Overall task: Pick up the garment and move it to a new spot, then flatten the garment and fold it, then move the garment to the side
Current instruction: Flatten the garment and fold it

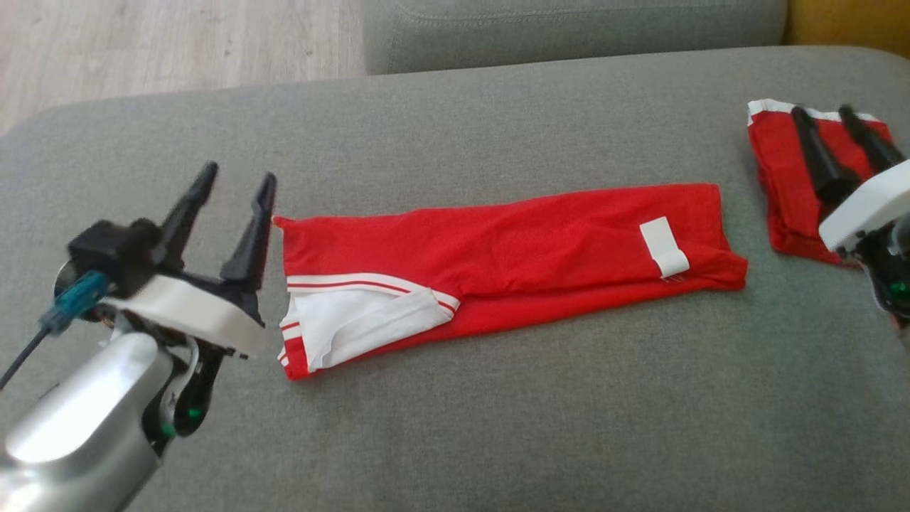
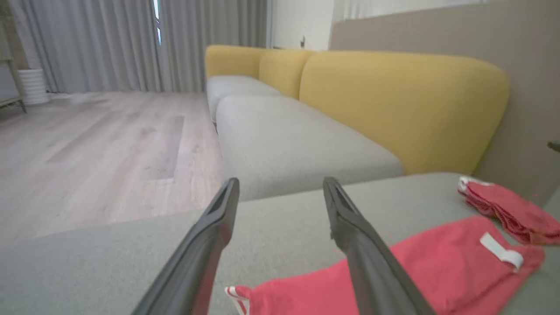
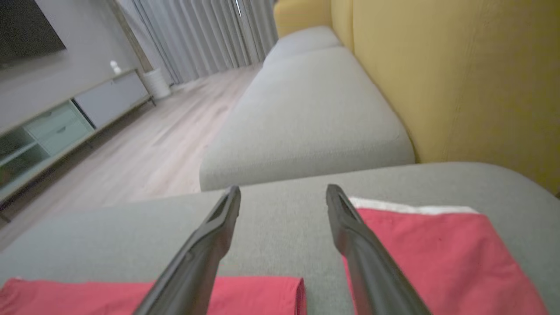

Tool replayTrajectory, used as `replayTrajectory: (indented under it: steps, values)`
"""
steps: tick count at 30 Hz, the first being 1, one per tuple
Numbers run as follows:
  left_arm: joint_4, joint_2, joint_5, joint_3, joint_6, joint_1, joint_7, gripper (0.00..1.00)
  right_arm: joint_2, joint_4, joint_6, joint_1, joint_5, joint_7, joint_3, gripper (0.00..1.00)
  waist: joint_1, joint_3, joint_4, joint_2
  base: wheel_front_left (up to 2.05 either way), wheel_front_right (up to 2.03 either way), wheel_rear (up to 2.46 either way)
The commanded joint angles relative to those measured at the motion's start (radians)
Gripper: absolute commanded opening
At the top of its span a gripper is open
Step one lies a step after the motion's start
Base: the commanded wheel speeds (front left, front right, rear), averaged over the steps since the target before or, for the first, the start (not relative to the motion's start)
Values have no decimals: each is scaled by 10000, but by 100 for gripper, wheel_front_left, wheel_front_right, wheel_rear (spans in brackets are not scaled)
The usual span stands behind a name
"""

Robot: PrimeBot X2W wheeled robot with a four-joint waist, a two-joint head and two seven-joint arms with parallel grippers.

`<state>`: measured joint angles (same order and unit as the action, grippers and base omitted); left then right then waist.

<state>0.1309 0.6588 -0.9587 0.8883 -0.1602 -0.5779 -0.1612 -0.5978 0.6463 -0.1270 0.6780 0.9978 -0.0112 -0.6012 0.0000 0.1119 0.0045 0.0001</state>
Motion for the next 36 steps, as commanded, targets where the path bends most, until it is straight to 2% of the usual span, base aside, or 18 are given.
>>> replayTrajectory:
  steps: [1, 6, 10, 16, 23, 29, 36]
  values:
    - [-112, 200, -50, -791, -203, -201, -439, 100, 45, -276, -37, 164, -159, 529, 204, 100, 0, -63, 12, -1, 0, 0, 0]
    - [-231, -479, 26, -2230, -790, 420, -986, 100, 776, -382, -37, -10, -630, 2120, 1010, 100, 0, -166, 43, -1, 0, 0, 0]
    - [-726, -1368, 1173, -3824, -904, 1315, -1001, 100, 1470, -686, -37, -335, -1407, 2609, 1687, 100, 0, -191, 57, -1, 0, 0, 0]
    - [-756, -2542, 2845, -4814, -301, 2637, -1004, 100, 2593, -1319, -37, -1394, -3060, 2722, 3018, 100, 0, -187, 101, -1, 0, 0, 0]
    - [-103, -3624, 3995, -5374, 621, 3383, -1005, 100, 3687, -1876, -37, -2690, -4735, 2727, 4297, 100, 0, -51, 214, -1, 0, 0, 0]
    - [340, -4254, 4658, -5997, 1325, 3360, -1005, 100, 4144, -1974, -37, -2929, -5630, 2628, 4924, 100, 0, 149, 312, -1, 0, 0, 0]
    - [607, -4625, 5088, -6206, 1818, 3145, -1005, 100, 4553, -1105, -37, -2683, -6867, 2072, 6078, 100, 0, 577, 459, -1, 0, 0, 0]
